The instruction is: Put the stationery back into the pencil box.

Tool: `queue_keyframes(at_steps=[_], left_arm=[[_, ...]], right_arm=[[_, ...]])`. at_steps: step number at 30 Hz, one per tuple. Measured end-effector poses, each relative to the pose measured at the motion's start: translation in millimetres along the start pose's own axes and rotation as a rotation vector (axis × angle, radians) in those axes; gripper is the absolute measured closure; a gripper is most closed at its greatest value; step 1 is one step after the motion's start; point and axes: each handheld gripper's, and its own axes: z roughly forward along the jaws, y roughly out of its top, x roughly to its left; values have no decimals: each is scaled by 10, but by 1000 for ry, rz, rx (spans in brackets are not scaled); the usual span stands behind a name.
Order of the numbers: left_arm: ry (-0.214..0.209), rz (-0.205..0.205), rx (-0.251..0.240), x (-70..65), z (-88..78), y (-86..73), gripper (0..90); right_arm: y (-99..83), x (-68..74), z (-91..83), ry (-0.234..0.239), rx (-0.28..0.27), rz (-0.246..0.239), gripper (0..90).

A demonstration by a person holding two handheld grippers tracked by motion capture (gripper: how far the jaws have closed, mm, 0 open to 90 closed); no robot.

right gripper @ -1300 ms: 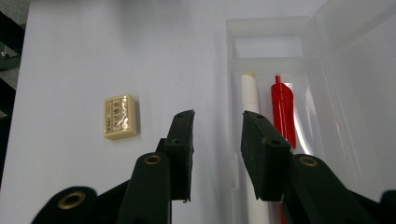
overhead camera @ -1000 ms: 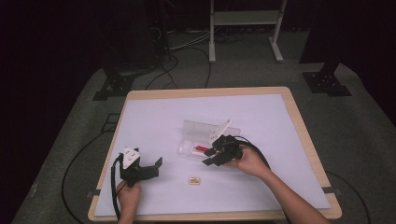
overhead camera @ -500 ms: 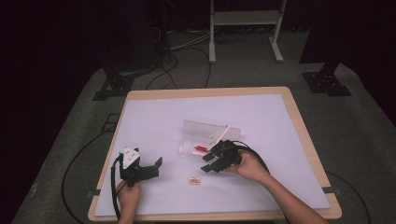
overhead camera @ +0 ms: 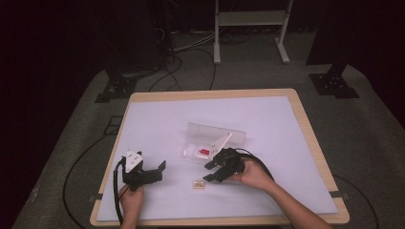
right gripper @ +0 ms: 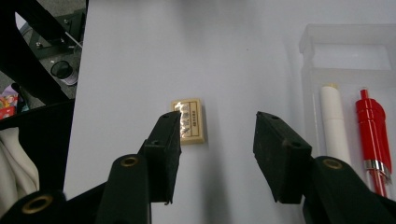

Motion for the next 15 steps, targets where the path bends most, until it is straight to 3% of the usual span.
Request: queue_keyframes(at_steps=[15], left_arm=[[-1,0,-1,-1,-1,0,0]], right_arm=[[27,94,144,32,12,-20,507]])
